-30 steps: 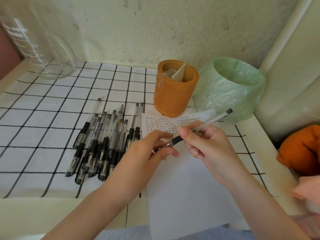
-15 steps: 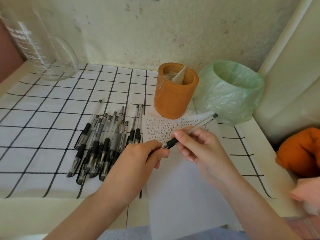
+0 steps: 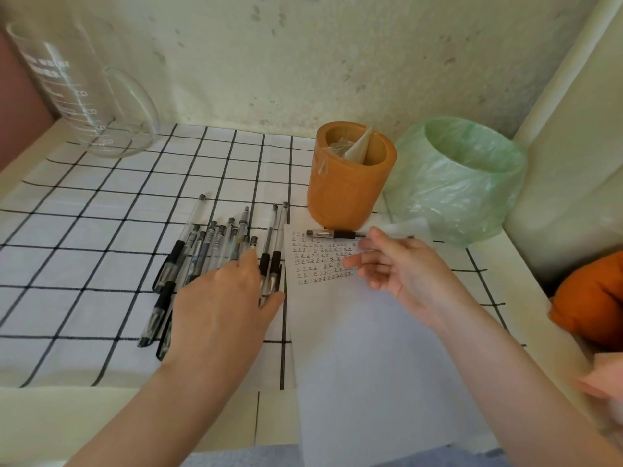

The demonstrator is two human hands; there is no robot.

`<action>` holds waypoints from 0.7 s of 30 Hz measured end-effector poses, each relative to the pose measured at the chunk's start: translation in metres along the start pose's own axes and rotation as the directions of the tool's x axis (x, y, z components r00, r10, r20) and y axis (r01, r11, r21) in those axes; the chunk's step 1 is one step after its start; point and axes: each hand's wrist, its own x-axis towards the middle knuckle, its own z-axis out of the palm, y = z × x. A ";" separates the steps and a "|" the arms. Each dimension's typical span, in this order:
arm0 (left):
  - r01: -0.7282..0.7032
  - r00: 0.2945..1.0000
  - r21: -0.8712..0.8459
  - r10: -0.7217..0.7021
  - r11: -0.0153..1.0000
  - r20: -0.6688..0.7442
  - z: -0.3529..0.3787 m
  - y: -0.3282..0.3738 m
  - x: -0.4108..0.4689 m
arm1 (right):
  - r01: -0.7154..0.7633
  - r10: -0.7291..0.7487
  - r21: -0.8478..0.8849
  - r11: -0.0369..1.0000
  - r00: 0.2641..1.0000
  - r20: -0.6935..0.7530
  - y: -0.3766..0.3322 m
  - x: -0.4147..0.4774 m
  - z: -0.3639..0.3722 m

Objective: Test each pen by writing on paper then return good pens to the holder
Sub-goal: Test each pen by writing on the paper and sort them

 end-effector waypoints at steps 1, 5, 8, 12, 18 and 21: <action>0.006 1.000 0.017 -0.006 1.000 0.005 0.001 0.001 0.000 | 0.028 -0.029 -0.062 0.998 0.999 -0.016 0.000 0.000 -0.001; 0.016 1.000 0.064 -0.017 0.998 0.009 0.003 0.003 -0.001 | 0.061 -0.069 -0.155 0.986 0.997 -0.045 0.001 0.000 -0.002; 0.022 1.000 0.054 -0.022 0.998 -0.009 0.004 0.003 -0.001 | 0.051 -0.058 -0.158 0.986 0.997 -0.042 0.002 -0.002 -0.002; 0.033 0.998 0.013 -0.033 0.999 -0.044 0.005 0.004 0.000 | 0.050 -0.057 -0.196 0.979 0.998 -0.030 0.003 -0.007 -0.001; -0.033 0.997 -0.050 0.029 0.998 -0.076 0.012 0.008 0.002 | 0.083 -0.080 -0.249 0.965 0.997 0.022 0.007 -0.009 0.008; -0.025 0.997 -0.080 0.019 0.996 -0.071 0.014 0.009 0.007 | 0.086 -0.080 -0.255 0.963 0.996 0.034 0.007 -0.009 0.009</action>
